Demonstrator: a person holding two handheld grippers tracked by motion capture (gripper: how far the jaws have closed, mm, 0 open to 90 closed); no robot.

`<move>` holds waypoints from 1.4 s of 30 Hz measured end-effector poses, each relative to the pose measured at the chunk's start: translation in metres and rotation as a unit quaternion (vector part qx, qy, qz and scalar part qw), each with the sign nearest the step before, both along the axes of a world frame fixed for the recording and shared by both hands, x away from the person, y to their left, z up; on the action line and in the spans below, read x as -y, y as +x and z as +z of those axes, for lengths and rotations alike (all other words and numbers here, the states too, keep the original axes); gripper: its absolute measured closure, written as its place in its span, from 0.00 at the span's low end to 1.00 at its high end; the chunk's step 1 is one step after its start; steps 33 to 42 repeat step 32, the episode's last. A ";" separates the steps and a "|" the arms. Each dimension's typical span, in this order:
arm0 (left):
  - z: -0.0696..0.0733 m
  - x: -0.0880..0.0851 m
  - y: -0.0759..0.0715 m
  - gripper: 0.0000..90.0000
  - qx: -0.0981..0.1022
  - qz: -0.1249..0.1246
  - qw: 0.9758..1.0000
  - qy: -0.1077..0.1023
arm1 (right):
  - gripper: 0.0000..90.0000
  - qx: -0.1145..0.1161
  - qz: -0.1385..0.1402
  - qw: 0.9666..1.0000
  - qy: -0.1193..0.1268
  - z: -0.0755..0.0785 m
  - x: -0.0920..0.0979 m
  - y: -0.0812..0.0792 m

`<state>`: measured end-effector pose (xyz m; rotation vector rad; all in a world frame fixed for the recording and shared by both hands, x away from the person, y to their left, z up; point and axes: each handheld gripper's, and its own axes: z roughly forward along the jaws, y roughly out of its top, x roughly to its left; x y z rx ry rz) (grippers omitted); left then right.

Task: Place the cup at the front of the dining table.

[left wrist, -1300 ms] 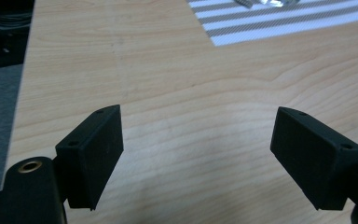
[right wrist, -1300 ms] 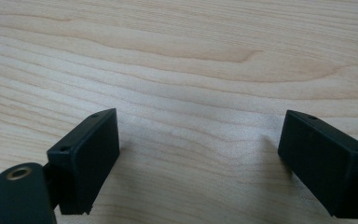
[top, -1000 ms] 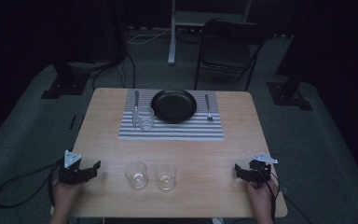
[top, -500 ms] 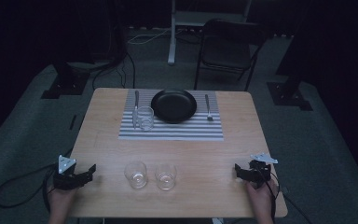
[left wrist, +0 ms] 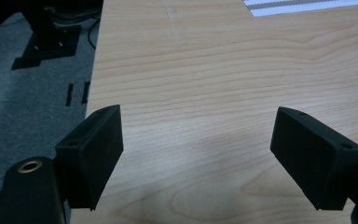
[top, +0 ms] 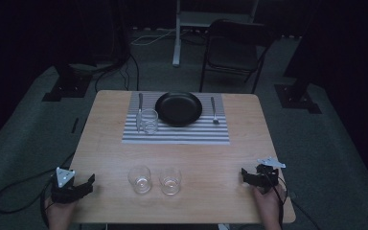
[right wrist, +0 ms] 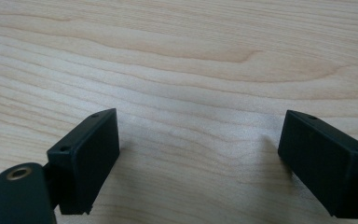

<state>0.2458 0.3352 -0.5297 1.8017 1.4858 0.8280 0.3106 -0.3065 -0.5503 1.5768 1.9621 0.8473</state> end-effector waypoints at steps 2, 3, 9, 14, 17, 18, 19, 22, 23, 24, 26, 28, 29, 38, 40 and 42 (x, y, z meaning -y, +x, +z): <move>0.001 0.000 -0.003 0.20 0.002 0.000 1.000 -0.002 | 0.13 0.000 0.000 1.000 0.000 0.000 0.000 0.000; 0.001 0.000 -0.004 0.20 0.002 0.003 1.000 -0.003 | 0.13 0.000 0.000 1.000 0.000 0.000 0.000 0.000; -0.002 0.001 -0.015 0.20 0.011 0.027 0.999 0.020 | 0.13 0.000 0.000 1.000 0.000 0.000 0.000 0.000; 0.000 0.001 -0.020 0.20 0.025 0.044 0.999 0.014 | 0.13 0.000 0.000 1.000 0.000 0.000 0.000 0.000; 0.001 0.001 -0.023 0.20 0.024 0.059 0.998 0.027 | 0.13 0.000 0.000 1.000 0.000 0.000 0.000 0.000; 0.001 0.000 -0.023 0.20 0.026 0.064 0.997 0.030 | 0.13 0.000 0.000 1.000 0.000 0.000 0.000 0.000; 0.000 -0.001 -0.022 0.20 0.025 0.070 0.997 0.034 | 0.13 0.000 0.000 1.000 0.000 0.000 0.000 0.000; 0.002 -0.005 -0.023 0.20 0.034 0.084 0.996 0.015 | 0.13 0.000 0.000 1.000 0.000 0.000 0.000 0.000; 0.002 -0.006 -0.023 0.20 0.035 0.085 0.996 0.012 | 0.13 0.000 0.000 1.000 0.000 0.000 0.000 0.000; 0.001 -0.007 -0.023 0.20 0.034 0.088 0.995 0.011 | 0.13 0.000 0.000 1.000 0.000 0.000 0.000 0.000; 0.000 -0.007 -0.022 0.20 0.028 0.090 0.996 0.013 | 0.13 0.000 0.000 1.000 0.000 0.000 0.000 0.000; 0.000 -0.007 -0.021 0.20 0.027 0.092 0.995 0.014 | 0.13 0.000 0.000 1.000 0.000 0.000 0.000 0.000; -0.001 -0.007 -0.021 0.20 0.026 0.093 0.995 0.013 | 0.13 0.000 0.000 1.000 0.000 0.000 0.000 0.000; -0.001 -0.007 -0.020 0.20 0.023 0.093 0.995 0.011 | 0.13 0.000 0.000 1.000 0.000 0.000 0.000 0.000; -0.001 -0.007 -0.020 0.20 0.023 0.093 0.995 0.011 | 0.13 0.000 0.000 1.000 0.000 0.000 0.000 0.000; -0.001 -0.007 -0.020 0.20 0.023 0.093 0.995 0.011 | 0.13 0.000 0.000 1.000 0.000 0.000 0.000 0.000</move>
